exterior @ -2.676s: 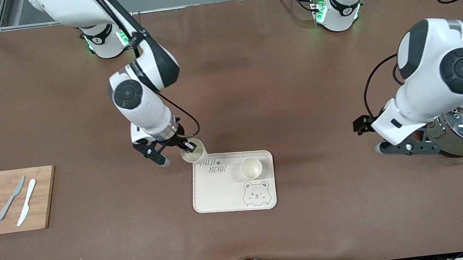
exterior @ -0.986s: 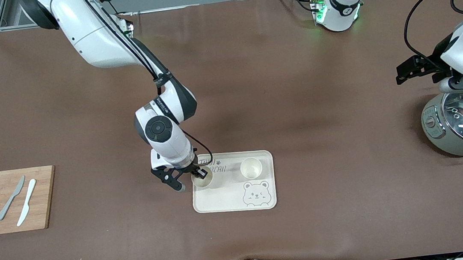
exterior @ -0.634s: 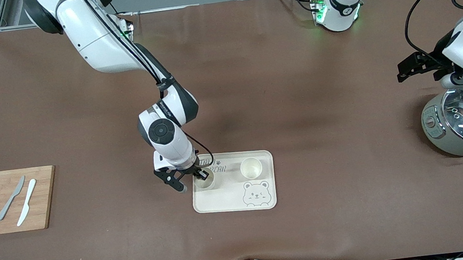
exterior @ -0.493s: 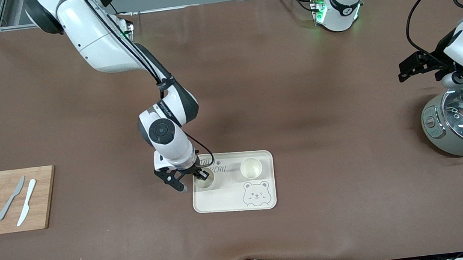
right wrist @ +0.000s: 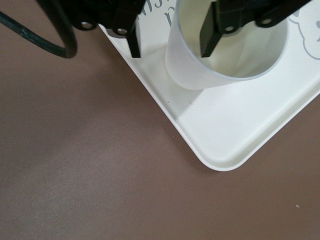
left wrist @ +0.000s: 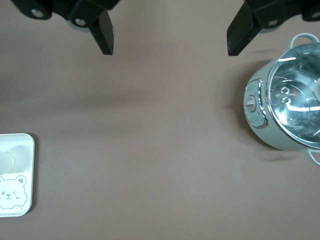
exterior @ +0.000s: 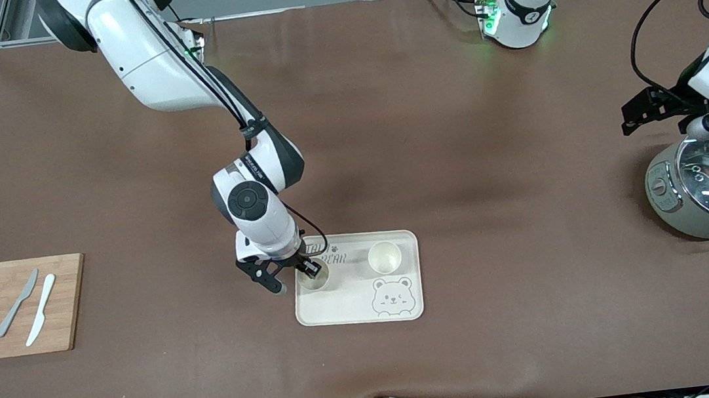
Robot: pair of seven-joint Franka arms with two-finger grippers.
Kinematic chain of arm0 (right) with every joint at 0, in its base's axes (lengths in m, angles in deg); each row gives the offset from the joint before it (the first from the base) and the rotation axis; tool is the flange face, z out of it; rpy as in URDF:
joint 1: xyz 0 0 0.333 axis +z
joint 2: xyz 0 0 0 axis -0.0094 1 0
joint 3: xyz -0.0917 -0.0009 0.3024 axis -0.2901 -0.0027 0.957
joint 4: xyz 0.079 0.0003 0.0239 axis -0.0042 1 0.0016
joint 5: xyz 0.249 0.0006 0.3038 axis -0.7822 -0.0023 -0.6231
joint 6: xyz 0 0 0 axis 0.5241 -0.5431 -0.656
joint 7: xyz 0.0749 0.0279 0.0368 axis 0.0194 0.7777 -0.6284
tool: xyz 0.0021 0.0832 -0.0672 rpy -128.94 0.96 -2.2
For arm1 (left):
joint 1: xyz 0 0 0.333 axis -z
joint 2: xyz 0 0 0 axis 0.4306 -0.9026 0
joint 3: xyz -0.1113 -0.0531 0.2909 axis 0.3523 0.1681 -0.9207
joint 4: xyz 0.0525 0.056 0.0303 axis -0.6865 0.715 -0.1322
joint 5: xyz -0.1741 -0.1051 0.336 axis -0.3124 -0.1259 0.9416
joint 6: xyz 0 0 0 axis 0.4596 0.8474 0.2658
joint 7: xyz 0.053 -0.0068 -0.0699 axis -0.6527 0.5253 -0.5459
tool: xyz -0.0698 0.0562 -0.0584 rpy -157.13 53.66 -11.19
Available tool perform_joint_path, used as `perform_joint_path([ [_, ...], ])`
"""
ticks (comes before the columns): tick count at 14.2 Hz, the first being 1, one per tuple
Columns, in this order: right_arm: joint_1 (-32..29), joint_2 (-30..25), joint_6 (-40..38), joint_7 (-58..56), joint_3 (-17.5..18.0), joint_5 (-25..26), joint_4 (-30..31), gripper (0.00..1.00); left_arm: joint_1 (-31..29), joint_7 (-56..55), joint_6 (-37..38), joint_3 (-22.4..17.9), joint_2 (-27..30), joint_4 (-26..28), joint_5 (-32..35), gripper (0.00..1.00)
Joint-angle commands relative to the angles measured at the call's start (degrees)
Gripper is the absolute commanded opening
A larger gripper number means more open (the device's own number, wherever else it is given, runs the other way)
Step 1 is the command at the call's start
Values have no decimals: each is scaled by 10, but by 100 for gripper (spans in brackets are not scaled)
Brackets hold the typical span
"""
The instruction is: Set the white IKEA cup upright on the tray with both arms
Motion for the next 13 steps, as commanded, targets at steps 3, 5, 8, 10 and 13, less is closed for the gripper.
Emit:
perform_joint_path([
  [3, 6, 0, -10, 15, -7, 17, -14, 100, -15, 27, -22, -2, 12, 18, 10, 100],
  [5, 6, -19, -26, 13, -6, 14, -10, 100, -15, 27, -25, -2, 10, 18, 10, 100],
  [8, 7, -70, -108, 9, -4, 14, -10, 100, -14, 26, -26, -1, 9, 16, 9, 100],
  [10, 4, -116, -187, 5, -2, 13, -10, 100, -11, 26, -26, 0, 7, 16, 8, 100],
  [13, -11, -195, -311, -66, -1, -2, -7, 100, -11, 26, -29, 0, 5, 13, 8, 100],
])
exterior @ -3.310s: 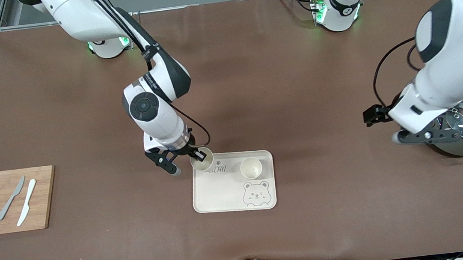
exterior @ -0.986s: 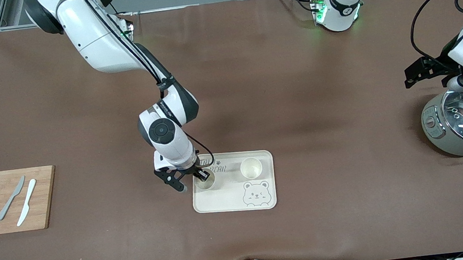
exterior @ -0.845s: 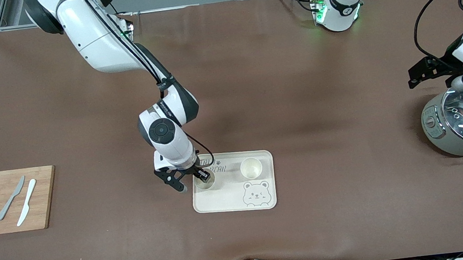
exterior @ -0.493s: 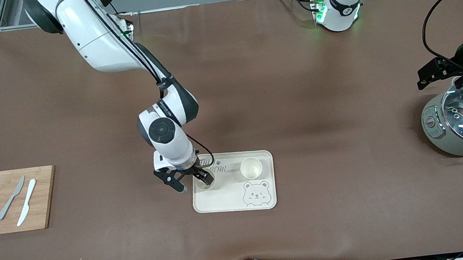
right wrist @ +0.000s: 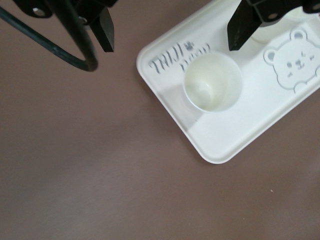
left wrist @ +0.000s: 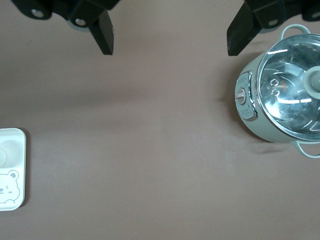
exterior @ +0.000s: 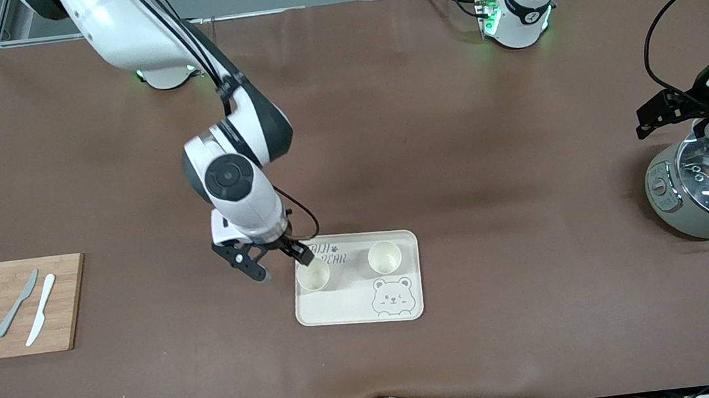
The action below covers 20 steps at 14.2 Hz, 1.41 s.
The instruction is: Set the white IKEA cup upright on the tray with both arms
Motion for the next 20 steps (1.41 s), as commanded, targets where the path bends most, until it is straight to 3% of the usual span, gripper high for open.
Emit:
perform_joint_path([
  [1, -29, -90, -107, -81, 1, -24, 22, 100, 1, 6, -7, 0, 4, 5, 7, 100],
  [5, -86, -175, -247, -217, -2, -39, 23, 100, -1, 7, -5, 1, 5, 3, 3, 100],
  [7, -123, -217, -279, -291, -3, -39, 38, 100, -2, 27, -2, 0, 5, 0, 5, 100],
  [14, -235, -324, -256, -545, -4, -4, 149, 100, -5, 57, 2, -4, 6, 0, 2, 100],
  [20, -278, -375, -161, -621, -5, -1, 258, 100, -4, 52, 2, -3, 4, 0, 1, 100],
])
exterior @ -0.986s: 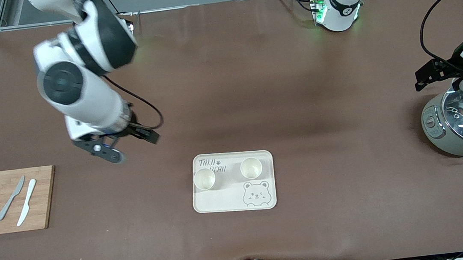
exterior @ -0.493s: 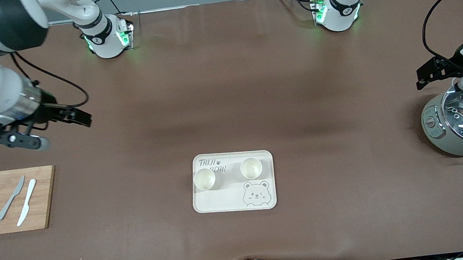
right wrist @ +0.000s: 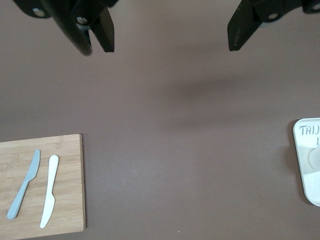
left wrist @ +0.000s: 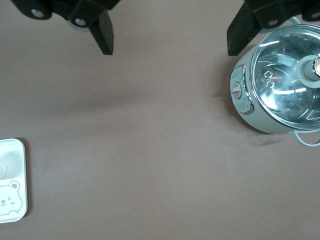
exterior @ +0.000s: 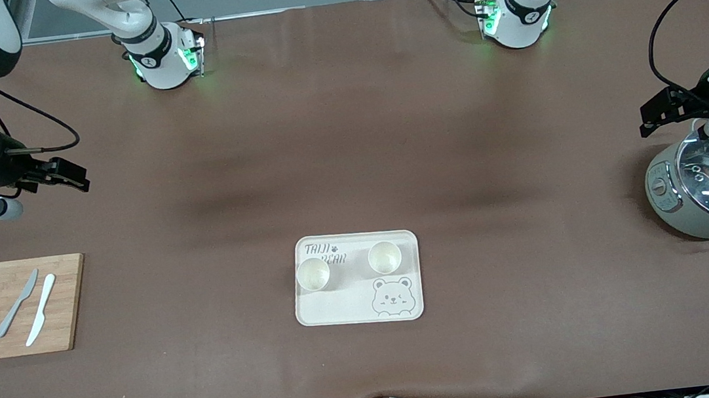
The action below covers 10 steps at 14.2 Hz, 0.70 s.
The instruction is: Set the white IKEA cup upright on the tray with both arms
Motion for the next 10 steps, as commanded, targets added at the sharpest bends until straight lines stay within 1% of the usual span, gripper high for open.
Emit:
perform_joint_path([
  [1, -9, -37, 39, -10, 8, 9, 60, 100, 0, 4, 2, -1, 4, 1, 1, 100],
  [3, -10, -45, 56, -10, 8, 9, 77, 100, 0, 3, 2, -1, 4, 1, 1, 100],
  [10, -10, -45, 55, -10, 8, 8, 79, 100, 0, 3, 2, -1, 4, 2, 1, 100],
])
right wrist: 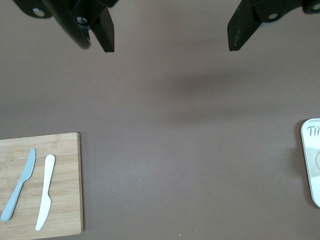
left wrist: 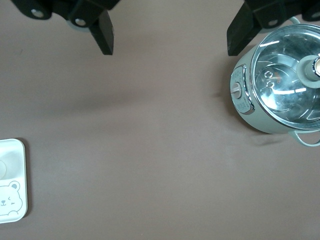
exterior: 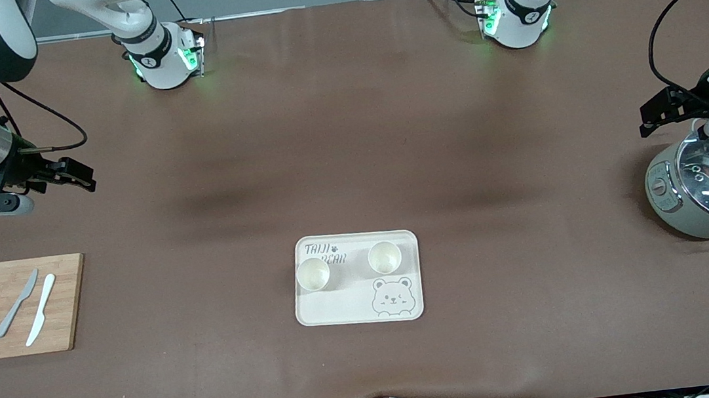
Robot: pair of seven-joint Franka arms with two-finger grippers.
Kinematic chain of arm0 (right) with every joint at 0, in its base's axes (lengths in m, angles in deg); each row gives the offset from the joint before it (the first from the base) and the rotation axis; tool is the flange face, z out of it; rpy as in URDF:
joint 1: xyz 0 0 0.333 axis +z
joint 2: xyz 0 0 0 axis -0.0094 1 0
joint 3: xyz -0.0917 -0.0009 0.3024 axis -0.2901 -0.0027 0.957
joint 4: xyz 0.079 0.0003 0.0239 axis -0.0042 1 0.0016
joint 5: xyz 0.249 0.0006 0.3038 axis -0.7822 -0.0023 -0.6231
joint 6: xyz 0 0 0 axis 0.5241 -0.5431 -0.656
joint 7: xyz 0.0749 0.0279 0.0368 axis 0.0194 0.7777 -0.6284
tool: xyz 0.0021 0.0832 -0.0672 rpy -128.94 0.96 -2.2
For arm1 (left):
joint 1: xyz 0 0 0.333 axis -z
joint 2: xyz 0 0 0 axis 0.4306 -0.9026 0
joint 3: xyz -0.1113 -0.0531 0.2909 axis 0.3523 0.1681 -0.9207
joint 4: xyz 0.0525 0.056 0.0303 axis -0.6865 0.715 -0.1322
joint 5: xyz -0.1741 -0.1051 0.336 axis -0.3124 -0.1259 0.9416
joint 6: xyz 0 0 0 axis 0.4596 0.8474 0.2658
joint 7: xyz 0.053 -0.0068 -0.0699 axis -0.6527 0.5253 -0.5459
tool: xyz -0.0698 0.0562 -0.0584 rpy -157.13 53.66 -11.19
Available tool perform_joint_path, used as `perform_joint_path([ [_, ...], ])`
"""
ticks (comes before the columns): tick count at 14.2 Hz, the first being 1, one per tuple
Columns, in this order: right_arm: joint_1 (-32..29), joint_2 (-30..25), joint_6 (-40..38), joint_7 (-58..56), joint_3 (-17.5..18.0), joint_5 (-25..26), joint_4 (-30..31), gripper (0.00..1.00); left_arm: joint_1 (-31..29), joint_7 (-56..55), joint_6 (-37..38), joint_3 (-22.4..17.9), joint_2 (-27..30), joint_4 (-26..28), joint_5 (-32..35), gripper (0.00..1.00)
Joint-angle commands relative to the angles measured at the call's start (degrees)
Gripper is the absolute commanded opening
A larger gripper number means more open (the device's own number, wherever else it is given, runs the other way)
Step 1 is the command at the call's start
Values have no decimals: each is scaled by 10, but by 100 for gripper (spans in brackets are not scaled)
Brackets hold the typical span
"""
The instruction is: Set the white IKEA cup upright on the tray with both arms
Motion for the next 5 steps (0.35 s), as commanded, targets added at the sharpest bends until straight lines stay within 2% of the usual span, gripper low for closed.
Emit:
perform_joint_path([
  [1, -7, -20, 6, -6, 7, 7, 18, 100, 0, 3, 2, -1, 4, 2, 1, 100],
  [5, -7, -20, 8, -6, 8, 7, 18, 100, 0, 2, 2, -1, 4, 2, 1, 100],
])
